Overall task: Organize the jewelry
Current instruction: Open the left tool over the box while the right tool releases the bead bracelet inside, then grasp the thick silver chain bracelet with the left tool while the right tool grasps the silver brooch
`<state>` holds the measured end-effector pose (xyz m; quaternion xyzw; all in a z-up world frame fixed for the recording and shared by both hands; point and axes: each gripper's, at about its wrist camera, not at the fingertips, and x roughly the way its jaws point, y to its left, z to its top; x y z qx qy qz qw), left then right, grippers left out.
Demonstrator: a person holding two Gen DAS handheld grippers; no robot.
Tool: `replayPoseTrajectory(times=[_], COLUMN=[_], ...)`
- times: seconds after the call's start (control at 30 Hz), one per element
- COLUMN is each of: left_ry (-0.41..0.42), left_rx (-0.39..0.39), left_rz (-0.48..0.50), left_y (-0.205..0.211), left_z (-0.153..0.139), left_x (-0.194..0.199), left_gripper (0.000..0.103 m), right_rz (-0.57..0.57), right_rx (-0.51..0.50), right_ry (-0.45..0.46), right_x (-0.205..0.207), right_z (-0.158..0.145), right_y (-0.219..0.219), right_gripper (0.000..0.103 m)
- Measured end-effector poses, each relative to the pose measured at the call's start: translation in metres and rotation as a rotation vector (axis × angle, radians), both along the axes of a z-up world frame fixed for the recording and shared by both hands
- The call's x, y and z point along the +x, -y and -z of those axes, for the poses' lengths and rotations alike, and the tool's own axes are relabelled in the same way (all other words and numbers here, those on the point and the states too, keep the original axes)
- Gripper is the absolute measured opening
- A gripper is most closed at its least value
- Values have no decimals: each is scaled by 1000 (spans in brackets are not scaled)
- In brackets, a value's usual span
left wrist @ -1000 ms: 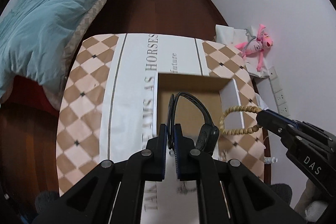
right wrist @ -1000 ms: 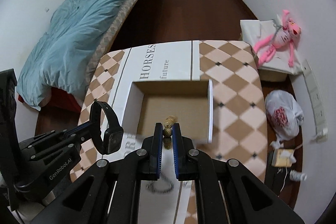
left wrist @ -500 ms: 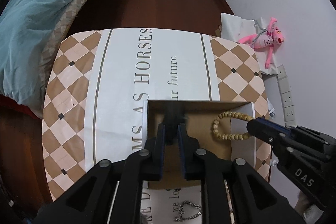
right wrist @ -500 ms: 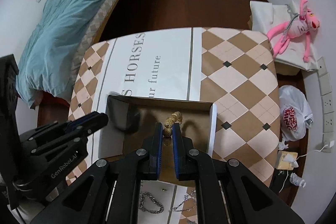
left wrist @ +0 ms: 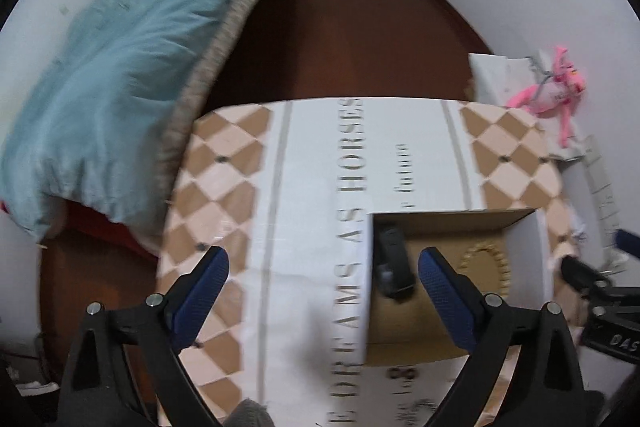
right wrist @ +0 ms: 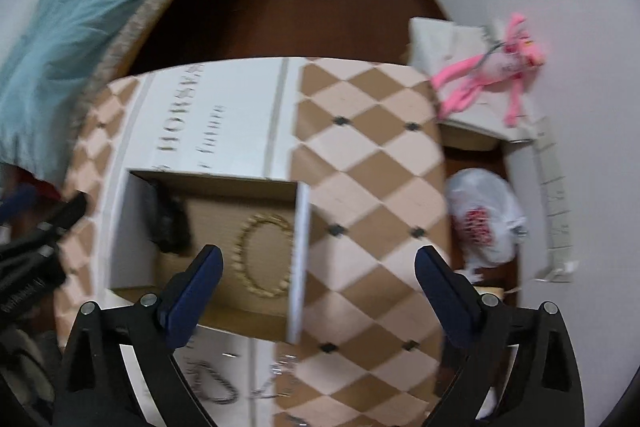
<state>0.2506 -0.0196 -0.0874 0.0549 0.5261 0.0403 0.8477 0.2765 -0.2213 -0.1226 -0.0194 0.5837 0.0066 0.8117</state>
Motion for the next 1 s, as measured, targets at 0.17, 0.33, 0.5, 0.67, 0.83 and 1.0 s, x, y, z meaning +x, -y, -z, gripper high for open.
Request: replayPoseTrajectory(times=[0.17,0.33,0.5,0.67,0.83,1.0], left_ry=[5,29,-21,-145,-219,-239], left_rx=[36,68,71,49,37,37], left_rz=[-32,-42,-26,-1,5,16], left_y=[-6,-9,-6,1,8,14], left_z=[5,1,16,54,83,92], left_x=[-19,-52,-94,-134,-154,-161], left_gripper=[97,97,97,97,97,97], right_rz=[24,31,40,76,110,80], right_rx=[-16,10,13,20,58,59], right_ry=[37,65,19,-76,-127,-108], right_x=[-24,-62,-117,-166,-197,-211], right_z=[3,-1,17,60,97,114], right_y=[0,0,6,21,31,24], right_gripper=[98,98,98,98,77,43])
